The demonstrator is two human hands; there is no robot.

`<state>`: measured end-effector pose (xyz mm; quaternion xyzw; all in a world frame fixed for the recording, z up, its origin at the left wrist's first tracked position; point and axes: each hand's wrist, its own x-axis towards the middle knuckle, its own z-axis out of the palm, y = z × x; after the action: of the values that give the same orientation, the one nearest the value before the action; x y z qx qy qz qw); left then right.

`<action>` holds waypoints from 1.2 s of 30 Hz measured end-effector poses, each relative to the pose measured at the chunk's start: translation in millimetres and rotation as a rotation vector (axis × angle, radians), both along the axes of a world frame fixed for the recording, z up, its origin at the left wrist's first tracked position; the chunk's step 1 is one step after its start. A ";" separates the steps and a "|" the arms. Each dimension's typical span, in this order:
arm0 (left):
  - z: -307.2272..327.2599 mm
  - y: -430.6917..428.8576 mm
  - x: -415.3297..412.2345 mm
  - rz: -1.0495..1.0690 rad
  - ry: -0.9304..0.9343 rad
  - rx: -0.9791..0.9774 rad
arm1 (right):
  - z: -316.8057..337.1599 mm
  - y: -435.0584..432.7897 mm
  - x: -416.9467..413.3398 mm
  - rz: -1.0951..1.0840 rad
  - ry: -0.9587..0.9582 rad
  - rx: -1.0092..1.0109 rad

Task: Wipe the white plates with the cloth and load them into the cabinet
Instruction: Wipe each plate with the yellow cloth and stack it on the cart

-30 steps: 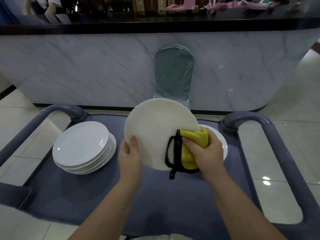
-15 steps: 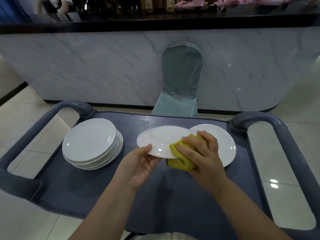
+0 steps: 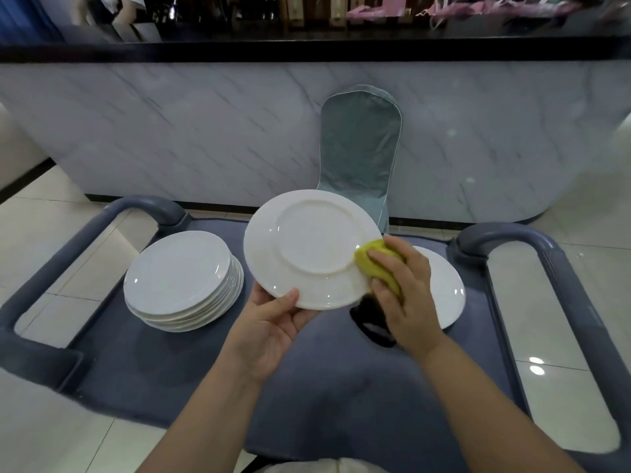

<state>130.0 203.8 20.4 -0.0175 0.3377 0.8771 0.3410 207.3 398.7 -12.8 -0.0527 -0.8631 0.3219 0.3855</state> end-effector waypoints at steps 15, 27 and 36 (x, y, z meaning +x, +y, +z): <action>2.8 -3.7 -1.6 0.020 -0.043 0.082 | 15.1 -12.4 -3.0 -0.013 0.001 0.050; 3.4 -27.1 -12.6 -0.146 0.241 -0.212 | 15.7 36.7 -3.6 0.157 -0.117 -0.211; 7.1 -18.8 -4.1 -0.232 0.476 -0.408 | 73.5 -25.4 -60.9 0.367 -0.101 0.175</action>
<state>126.0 185.0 27.5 0.1584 0.5763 0.7262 0.3396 146.4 373.3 60.7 0.1232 -0.9011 0.3074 0.2798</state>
